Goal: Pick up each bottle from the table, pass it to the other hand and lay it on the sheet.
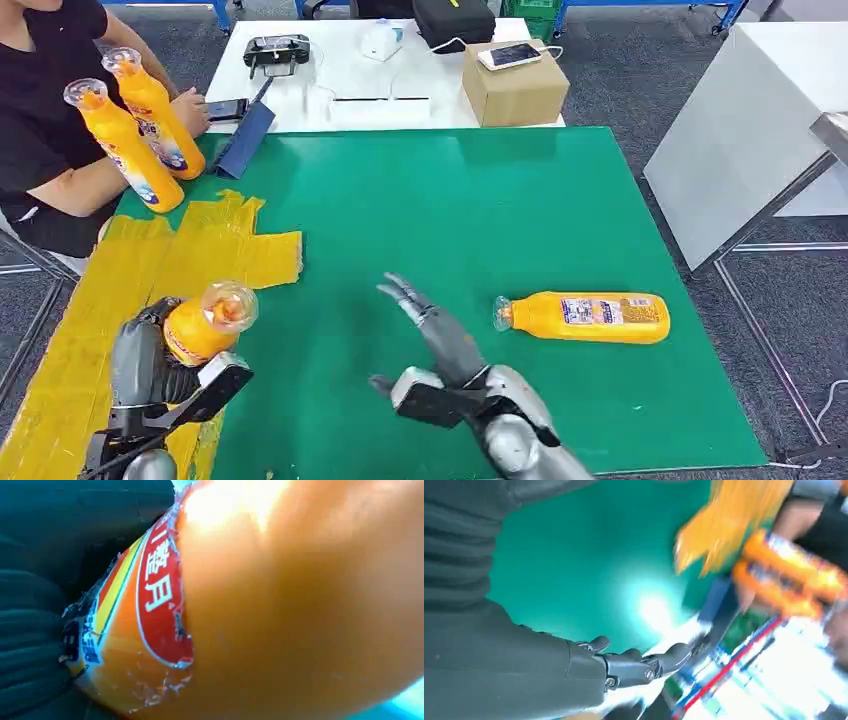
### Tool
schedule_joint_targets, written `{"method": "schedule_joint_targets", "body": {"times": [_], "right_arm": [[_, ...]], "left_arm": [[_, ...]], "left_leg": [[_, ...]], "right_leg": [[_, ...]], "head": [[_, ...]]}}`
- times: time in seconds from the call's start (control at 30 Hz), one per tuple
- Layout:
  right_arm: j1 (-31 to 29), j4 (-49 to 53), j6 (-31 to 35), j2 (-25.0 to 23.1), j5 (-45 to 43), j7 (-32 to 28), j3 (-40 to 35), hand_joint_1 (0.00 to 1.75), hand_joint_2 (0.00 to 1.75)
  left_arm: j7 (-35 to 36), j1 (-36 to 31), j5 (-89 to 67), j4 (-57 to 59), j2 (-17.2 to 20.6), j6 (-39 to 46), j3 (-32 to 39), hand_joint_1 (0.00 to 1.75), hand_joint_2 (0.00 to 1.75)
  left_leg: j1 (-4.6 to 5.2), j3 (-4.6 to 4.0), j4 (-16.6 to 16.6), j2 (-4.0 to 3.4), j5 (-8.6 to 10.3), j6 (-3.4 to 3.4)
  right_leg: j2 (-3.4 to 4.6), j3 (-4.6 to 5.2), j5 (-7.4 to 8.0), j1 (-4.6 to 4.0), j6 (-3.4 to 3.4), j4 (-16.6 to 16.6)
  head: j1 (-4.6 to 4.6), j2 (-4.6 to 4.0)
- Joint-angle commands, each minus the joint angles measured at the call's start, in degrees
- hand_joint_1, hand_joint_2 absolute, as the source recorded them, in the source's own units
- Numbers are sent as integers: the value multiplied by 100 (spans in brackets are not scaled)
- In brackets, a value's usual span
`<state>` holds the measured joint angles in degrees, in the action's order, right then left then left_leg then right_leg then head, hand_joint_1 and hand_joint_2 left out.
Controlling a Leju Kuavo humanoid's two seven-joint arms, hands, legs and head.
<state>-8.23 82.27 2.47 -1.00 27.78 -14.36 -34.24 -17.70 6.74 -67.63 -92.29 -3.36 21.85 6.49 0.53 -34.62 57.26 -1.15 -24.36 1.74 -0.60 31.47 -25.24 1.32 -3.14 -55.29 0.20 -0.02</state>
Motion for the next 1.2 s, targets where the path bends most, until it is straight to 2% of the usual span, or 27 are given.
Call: {"method": "schedule_joint_targets", "body": {"times": [0.03, 0.1, 0.27, 0.3, 0.33, 0.4, 0.7, 0.73, 0.77, 0.87, 0.93, 1.07, 1.13, 1.2], "right_arm": [[-58, 771, -326, 783, -343, -178, 654, 0, 0], [-75, 781, -327, 784, -344, -179, 619, 0, 0], [-107, 806, -320, 860, -327, -169, 541, 0, 0], [-134, 792, -321, 876, -330, -175, 546, 0, 0], [-152, 785, -320, 892, -330, -174, 552, 0, 0], [-168, 776, -316, 928, -334, -166, 592, 0, 0], [-79, 872, -339, 1336, -291, -91, 854, 0, 0], [-65, 882, -350, 1430, -274, -73, 910, 0, 175], [-54, 864, -393, 1551, -243, -46, 990, 0, 175], [-47, 840, -417, 1611, -252, -62, 1051, 0, 175], [-101, 732, -680, 1944, -51, 82, 1008, 0, 175], [376, 711, -724, 2476, 384, 361, 1332, 0, 175], [754, 862, -666, 2650, 614, 435, 1640, 0, 175], [874, 907, -647, 2689, 666, 452, 1813, 0, 175]], "left_arm": [[1008, -706, -1866, 3174, 943, 305, -70, 175, 175], [1088, -723, -1977, 3334, 955, 375, -104, 175, 175], [1067, -759, -2145, 3574, 1000, 175, -310, 175, 175], [1170, -788, -2237, 3674, 1078, 115, -448, 5, 175], [1362, -813, -2234, 3738, 1152, 149, -645, 0, 175], [1372, -854, -2237, 3794, 1184, 126, -726, 0, 175], [1006, -585, -1980, 3302, 1288, 62, -752, 0, 175], [895, -551, -1846, 3254, 1315, -45, -759, 0, 175], [683, -503, -1566, 3198, 1387, -279, -781, 0, 175], [659, -477, -1527, 3179, 1431, -289, -772, 0, 175], [192, -461, -785, 3044, 1448, -375, -727, 0, 175], [-432, -488, 627, 2139, 853, -155, -216, 0, 175], [-1109, -407, 2108, 1399, 481, -640, 183, 0, 175], [-1225, -352, 2537, 1103, 407, -948, 325, 0, 175]], "left_leg": [[-4, 26, -16, 20, 6, -18], [-1, 29, -16, 29, 7, -16], [-3, 50, -13, -2, 2, -18], [-6, 56, -13, -5, 4, -25], [-1, 59, -13, 0, 4, -19], [-11, 56, -11, 4, 9, -31], [-6, 77, -10, 2, 11, -29], [-6, 75, -10, 4, 12, -31], [-3, 78, -9, 3, 11, -27], [1, 76, -8, 1, 10, -32], [5, 79, -11, 5, 11, -30], [4, 74, -7, 34, 15, -27], [-2, 55, 0, 59, 18, -30], [-5, 50, 10, 76, 15, -23]], "right_leg": [[-8, -26, 1, -3, 21, 12], [-13, -30, -3, 1, 18, 11], [11, -46, 3, -2, 15, 4], [17, -48, 6, -5, 23, 5], [7, -49, 2, 0, 14, 2], [12, -45, 7, -10, 31, -1], [11, -63, -1, -4, 16, -16], [12, -63, 0, -4, 20, -14], [9, -67, -3, -1, 16, -16], [18, -65, 0, 0, 21, -16], [13, -68, -1, 4, 18, -15], [-14, -72, -3, 3, 15, -15], [-36, -62, -3, -3, 19, -10], [-60, -31, -10, -6, 16, -14]], "head": [[0, 0], [0, 0], [-4, 0], [-7, 0], [-2, 0], [-2, 0], [-2, 0], [-2, 0], [-2, 0], [-4, 0], [-4, 0], [-9, 0], [-7, 0], [-4, 0]]}}
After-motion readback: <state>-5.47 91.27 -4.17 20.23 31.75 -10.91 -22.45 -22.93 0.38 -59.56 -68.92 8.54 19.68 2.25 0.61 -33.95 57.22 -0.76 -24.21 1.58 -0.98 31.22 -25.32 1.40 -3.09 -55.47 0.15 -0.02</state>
